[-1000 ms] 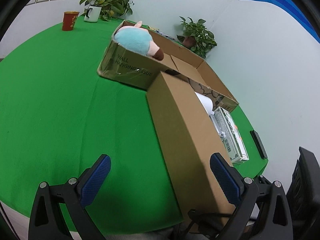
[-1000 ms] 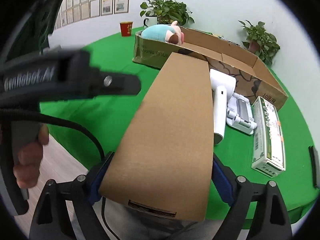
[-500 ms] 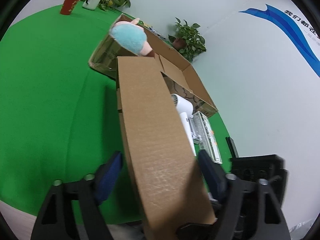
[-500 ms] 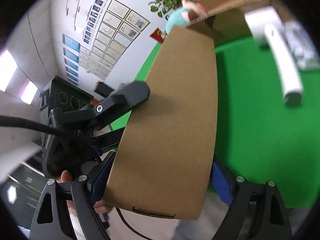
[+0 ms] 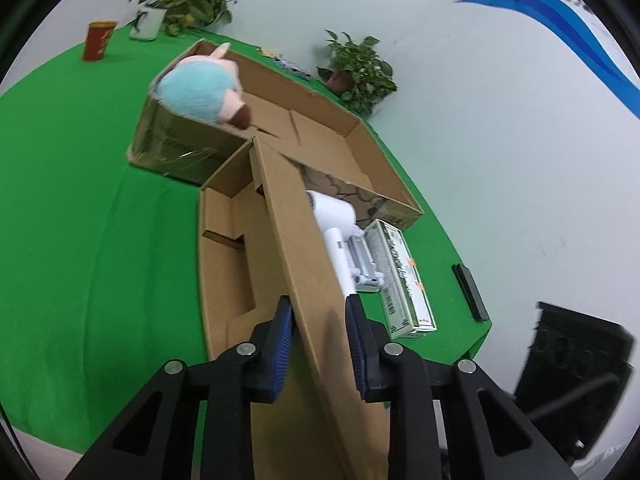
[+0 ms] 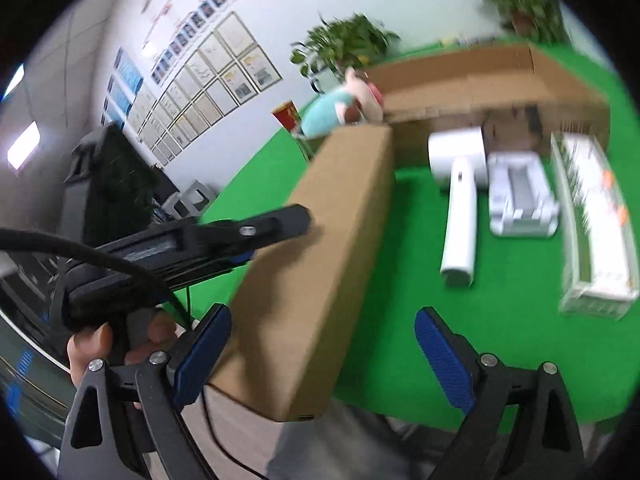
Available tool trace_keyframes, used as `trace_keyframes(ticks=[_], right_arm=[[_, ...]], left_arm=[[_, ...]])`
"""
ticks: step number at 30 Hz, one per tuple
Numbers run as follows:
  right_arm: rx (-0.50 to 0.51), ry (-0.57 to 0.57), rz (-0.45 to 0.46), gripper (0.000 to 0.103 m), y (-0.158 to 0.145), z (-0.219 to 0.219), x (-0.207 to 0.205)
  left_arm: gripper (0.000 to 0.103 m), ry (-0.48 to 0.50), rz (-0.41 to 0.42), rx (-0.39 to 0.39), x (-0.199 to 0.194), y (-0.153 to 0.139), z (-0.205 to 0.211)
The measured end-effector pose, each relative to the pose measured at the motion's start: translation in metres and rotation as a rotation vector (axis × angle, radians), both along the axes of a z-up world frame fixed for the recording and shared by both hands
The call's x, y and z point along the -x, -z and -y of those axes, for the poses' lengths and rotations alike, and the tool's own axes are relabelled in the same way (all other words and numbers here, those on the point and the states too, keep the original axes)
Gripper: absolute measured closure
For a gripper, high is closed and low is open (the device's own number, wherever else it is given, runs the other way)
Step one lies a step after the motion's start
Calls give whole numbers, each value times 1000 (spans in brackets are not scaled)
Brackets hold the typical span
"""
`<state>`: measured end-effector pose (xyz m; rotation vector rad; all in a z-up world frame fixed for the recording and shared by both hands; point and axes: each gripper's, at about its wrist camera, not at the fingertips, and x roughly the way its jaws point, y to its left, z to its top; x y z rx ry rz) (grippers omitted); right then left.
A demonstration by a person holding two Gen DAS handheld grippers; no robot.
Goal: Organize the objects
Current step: 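Lift the cardboard insert with the right gripper while the left gripper grasps its rim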
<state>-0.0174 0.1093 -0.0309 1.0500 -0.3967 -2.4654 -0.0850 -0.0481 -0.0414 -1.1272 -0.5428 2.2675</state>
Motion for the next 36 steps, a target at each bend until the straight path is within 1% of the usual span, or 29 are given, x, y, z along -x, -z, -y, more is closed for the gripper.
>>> trace_keyframes(ticks=[2, 4, 7, 9, 10, 11, 13, 14, 16, 19, 21, 22, 23, 24, 27, 29, 32, 34, 36], right_arm=[[-38, -4, -42, 9, -8, 3, -6], [-58, 0, -66, 9, -13, 0, -13], [-95, 38, -93, 9, -15, -12, -20], [-130, 68, -89, 9, -12, -17, -17], [-142, 77, -79, 9, -8, -16, -12], [-155, 83, -70, 9, -6, -20, -12], [-176, 84, -57, 11, -2, -26, -4], [-182, 88, -49, 12, 0, -27, -3], [-183, 109, -26, 19, 6, -35, -3], [-203, 156, 19, 29, 16, -40, 6], [-221, 160, 54, 47, 23, -38, 12], [-236, 138, 62, 51, 26, -30, 14], [-249, 105, 51, 58, 25, -19, 14], [-281, 85, 29, 58, 22, -7, 12], [-279, 20, -18, 58, 16, 12, 8], [-304, 49, -23, 58, 17, 11, 11], [-275, 94, 33, 53, 22, 0, 23], [-279, 113, 31, 53, 21, -3, 30], [-291, 128, 26, 53, 20, -3, 38]], left_arm=[[79, 24, -15, 30, 0, -5, -12], [79, 62, -26, 52, 1, -8, -26], [79, 92, -52, 70, 3, -14, -44], [75, 98, -77, 100, 3, -18, -53], [70, 98, -88, 111, 3, -20, -56], [61, 93, -99, 121, 1, -23, -56], [50, 73, -121, 136, -3, -27, -53], [49, 63, -128, 141, -5, -27, -50], [49, 46, -129, 156, -8, -27, -41], [49, 15, -102, 190, -10, -17, -27], [49, -8, -69, 193, -8, -7, -17], [49, -18, -64, 195, -7, -2, -10], [49, -31, -60, 201, -7, 1, -5], [49, -45, -58, 209, -8, 4, 1], [49, -73, -50, 213, -8, 9, 16], [49, -79, -51, 222, -5, 11, 21], [51, -52, -43, 225, 2, 16, 19], [51, -39, -31, 217, 9, 20, 12], [56, -24, -15, 196, 17, 24, 7]])
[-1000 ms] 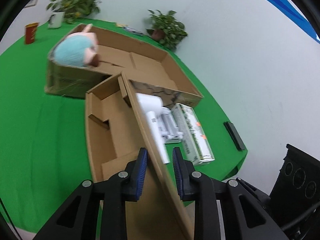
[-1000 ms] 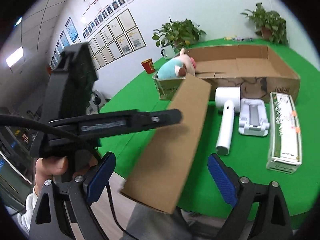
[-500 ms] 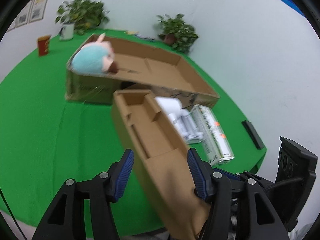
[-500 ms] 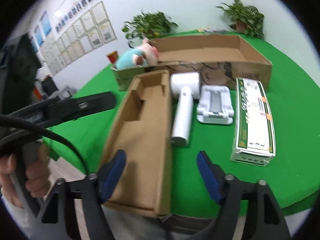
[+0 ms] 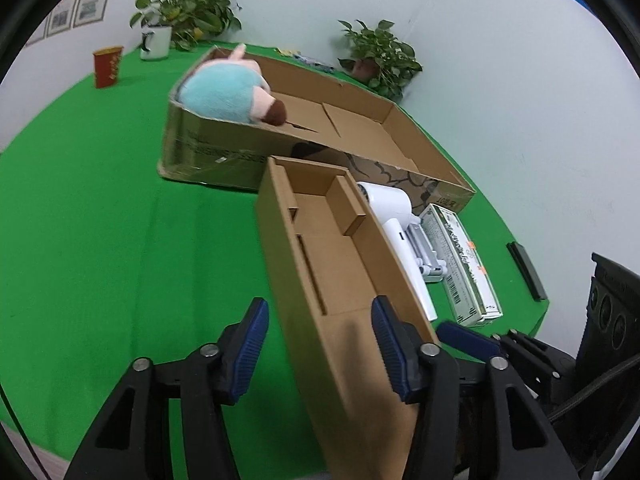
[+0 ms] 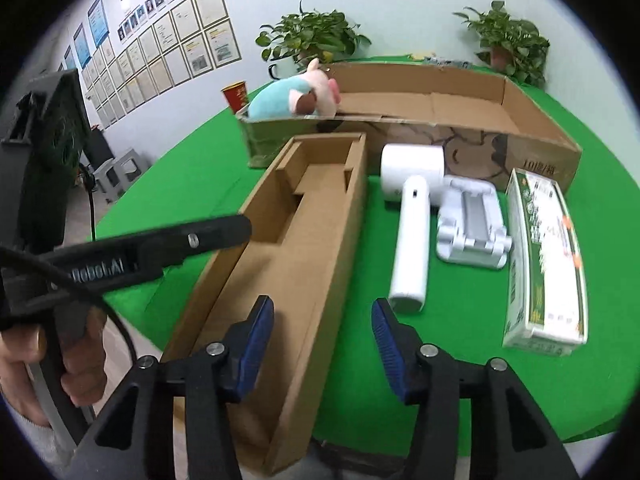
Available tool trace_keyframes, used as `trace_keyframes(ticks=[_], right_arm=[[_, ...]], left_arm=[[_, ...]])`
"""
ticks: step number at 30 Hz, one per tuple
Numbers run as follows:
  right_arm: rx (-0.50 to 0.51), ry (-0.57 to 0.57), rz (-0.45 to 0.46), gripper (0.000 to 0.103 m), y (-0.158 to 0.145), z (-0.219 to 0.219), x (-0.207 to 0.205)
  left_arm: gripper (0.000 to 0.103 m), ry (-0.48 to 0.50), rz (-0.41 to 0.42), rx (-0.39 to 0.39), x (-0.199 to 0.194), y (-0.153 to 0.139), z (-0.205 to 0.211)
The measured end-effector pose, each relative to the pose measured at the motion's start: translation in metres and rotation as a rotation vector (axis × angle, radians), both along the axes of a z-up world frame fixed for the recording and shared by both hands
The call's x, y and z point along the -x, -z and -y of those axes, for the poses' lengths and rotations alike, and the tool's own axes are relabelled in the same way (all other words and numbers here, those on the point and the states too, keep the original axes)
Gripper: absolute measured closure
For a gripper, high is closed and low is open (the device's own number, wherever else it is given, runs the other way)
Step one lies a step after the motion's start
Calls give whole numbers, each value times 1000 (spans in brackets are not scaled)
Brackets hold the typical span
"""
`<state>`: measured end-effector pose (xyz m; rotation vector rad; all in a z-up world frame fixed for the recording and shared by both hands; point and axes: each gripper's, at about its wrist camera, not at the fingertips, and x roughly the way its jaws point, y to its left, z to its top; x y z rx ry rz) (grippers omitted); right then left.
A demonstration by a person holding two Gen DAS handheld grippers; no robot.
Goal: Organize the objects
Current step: 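Lift the cardboard insert with the right gripper while the left gripper grasps its rim, then carry the cardboard insert into the box beside the plush pig and lower it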
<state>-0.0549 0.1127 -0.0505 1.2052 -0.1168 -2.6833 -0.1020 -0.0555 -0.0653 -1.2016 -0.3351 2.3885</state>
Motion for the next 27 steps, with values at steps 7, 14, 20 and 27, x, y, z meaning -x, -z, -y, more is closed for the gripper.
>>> trace_keyframes(ticks=[7, 14, 20, 27], right_arm=[[-11, 29, 28, 53, 8, 1, 28], [10, 0, 5, 79, 7, 7, 19], [9, 34, -10, 90, 7, 5, 8], [-3, 69, -24, 93, 4, 4, -3]], left_arm=[[79, 2, 39, 56, 13, 13, -11], [82, -8, 24, 57, 3, 13, -13], [83, -18, 20, 83, -12, 11, -17], [87, -32, -4, 110, -26, 6, -23]])
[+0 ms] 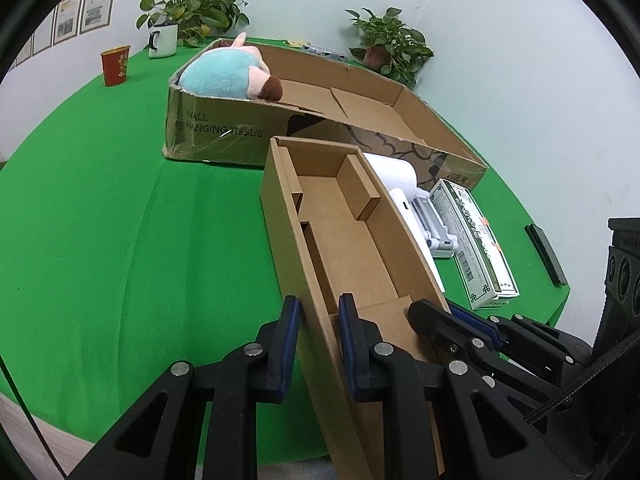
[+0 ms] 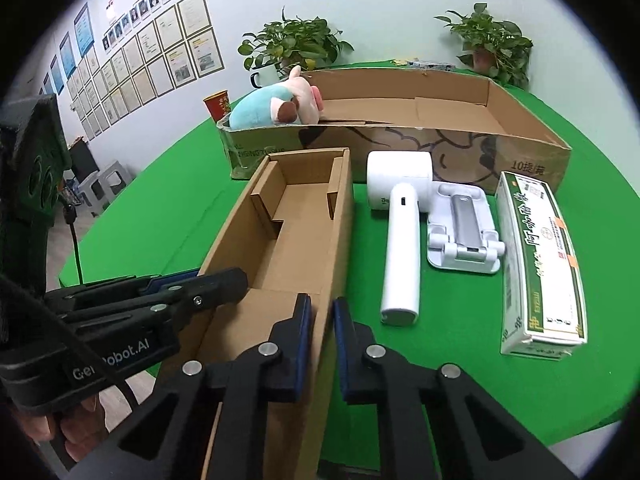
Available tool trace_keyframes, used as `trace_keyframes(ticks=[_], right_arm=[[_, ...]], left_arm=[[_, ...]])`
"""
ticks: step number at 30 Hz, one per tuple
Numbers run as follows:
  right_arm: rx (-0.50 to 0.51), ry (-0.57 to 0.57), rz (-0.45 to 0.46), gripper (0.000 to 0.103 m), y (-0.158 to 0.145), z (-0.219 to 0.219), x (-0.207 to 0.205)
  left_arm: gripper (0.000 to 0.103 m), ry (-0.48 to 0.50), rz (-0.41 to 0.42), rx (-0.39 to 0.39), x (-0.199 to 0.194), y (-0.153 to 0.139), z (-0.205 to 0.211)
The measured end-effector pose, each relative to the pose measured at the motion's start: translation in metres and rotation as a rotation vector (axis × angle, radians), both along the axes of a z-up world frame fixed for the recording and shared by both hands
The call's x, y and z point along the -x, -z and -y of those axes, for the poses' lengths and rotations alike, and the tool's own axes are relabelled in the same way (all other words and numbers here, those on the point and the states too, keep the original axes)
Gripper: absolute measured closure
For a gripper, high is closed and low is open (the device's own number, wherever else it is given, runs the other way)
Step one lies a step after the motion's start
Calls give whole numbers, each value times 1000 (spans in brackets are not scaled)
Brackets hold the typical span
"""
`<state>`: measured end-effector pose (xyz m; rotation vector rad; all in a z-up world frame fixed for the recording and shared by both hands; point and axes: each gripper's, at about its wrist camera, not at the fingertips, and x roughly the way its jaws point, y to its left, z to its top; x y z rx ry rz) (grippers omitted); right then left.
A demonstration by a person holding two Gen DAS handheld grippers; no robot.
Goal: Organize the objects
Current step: 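Carry the cardboard insert into the box beside the plush pig and lower it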
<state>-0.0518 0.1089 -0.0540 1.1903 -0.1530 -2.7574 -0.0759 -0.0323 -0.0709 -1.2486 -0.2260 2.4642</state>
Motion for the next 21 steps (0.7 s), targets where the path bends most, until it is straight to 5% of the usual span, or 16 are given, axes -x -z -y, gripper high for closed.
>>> trace_keyframes(ticks=[12, 21], right_arm=[[-7, 51, -138, 95, -37, -10, -15], [-9, 56, -227, 94, -72, -26, 6]], left_arm=[[90, 3, -128, 26, -18, -49, -15], [90, 20, -224, 27, 5, -102, -30]])
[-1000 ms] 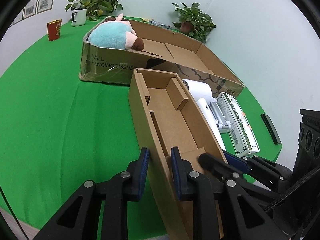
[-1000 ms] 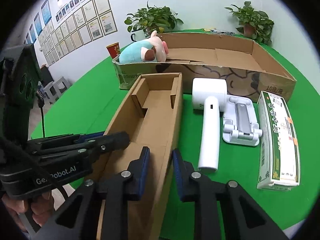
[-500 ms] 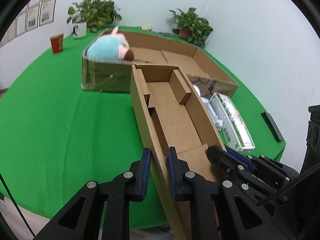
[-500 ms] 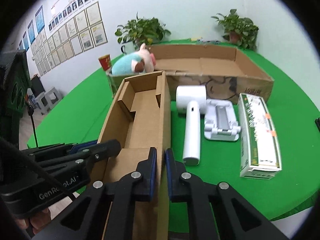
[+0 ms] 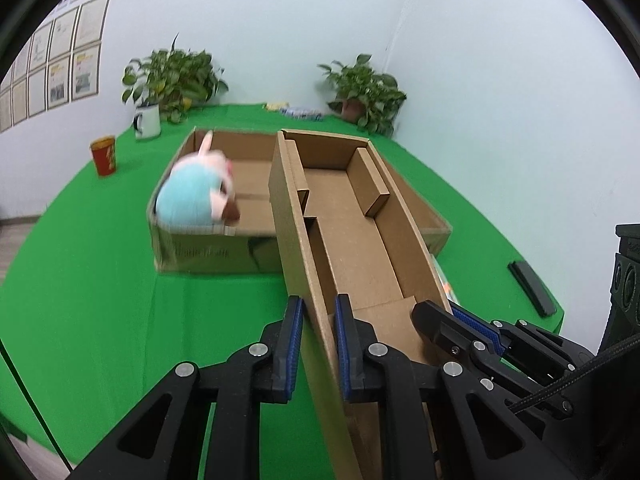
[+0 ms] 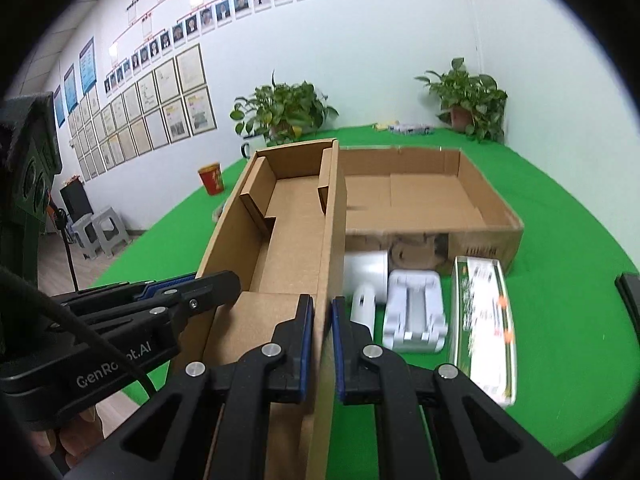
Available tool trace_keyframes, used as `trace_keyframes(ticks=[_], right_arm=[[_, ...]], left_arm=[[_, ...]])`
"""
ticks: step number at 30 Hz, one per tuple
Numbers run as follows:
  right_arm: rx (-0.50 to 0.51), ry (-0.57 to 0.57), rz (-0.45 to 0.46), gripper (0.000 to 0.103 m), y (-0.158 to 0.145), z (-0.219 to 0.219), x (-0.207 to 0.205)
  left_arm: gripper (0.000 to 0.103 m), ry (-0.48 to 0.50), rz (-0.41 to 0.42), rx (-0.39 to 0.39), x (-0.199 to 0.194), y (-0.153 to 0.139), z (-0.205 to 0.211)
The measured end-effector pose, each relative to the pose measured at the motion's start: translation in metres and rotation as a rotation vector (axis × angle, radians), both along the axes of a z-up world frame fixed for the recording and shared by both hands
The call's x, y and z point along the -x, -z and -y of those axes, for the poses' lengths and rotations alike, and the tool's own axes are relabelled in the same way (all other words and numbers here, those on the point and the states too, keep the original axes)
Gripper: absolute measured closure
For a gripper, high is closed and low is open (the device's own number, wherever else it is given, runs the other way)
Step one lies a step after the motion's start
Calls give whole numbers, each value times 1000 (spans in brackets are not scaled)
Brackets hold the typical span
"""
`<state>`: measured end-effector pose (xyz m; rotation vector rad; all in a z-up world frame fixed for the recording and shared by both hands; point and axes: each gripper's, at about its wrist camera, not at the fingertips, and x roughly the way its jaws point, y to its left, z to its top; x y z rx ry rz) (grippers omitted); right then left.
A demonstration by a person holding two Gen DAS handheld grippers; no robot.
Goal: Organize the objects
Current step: 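Carry the cardboard insert into the box beside the plush pig and lower it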
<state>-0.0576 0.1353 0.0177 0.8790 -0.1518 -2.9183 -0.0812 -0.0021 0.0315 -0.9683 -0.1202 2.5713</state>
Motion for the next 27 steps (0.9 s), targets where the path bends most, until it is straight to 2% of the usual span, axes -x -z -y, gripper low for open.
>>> trace_keyframes(ticks=[7, 16, 23, 27], right_arm=[[-3, 4, -70, 95, -36, -11, 31], [0, -6, -102, 94, -70, -20, 68], [13, -20, -78, 94, -92, -29, 119], [32, -23, -31, 94, -99, -37, 156]], left_arm=[[90, 5, -70, 6, 33, -51, -9], [90, 11, -139, 34, 72, -104, -19], [90, 10, -115, 46, 139, -139, -24], [90, 13, -67, 51, 192, -152, -26]])
